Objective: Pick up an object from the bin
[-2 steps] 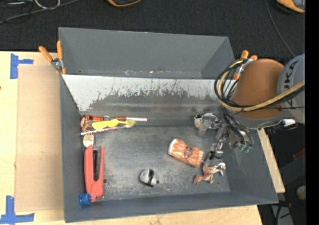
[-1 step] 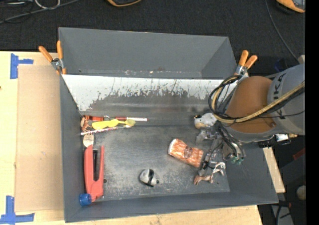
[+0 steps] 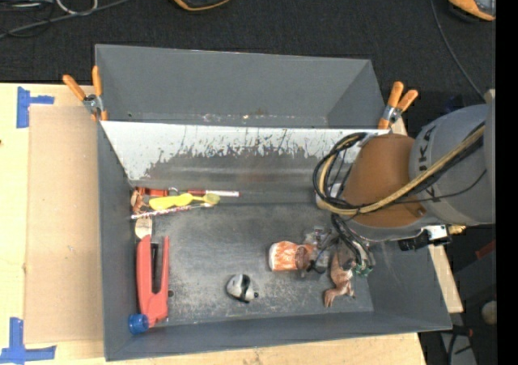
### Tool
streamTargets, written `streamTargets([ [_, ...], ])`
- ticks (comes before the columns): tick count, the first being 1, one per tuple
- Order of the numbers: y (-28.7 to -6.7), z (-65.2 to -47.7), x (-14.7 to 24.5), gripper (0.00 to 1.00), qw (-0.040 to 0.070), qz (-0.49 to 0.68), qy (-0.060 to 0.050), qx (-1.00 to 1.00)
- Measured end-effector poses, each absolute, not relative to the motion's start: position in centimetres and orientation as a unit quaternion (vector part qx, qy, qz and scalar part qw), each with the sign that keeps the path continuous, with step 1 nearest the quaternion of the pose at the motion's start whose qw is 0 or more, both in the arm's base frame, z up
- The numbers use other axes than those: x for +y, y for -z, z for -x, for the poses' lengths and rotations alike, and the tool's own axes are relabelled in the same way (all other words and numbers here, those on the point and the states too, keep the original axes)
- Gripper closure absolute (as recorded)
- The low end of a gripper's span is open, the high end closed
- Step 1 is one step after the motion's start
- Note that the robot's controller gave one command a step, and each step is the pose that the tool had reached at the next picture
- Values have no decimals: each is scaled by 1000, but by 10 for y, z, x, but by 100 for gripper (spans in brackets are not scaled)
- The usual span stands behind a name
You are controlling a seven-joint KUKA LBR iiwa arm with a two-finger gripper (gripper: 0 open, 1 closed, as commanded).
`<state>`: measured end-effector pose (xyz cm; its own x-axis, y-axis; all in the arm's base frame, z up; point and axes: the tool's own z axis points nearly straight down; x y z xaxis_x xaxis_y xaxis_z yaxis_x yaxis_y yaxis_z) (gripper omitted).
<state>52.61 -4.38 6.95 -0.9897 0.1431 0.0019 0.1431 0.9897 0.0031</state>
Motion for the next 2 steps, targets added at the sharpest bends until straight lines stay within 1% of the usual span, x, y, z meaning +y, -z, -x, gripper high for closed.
streamTargets([
  [1,-70,-526,-44,100,1,71,2,-997],
  [2,-70,-555,-72,100,1,-56,3,-998],
])
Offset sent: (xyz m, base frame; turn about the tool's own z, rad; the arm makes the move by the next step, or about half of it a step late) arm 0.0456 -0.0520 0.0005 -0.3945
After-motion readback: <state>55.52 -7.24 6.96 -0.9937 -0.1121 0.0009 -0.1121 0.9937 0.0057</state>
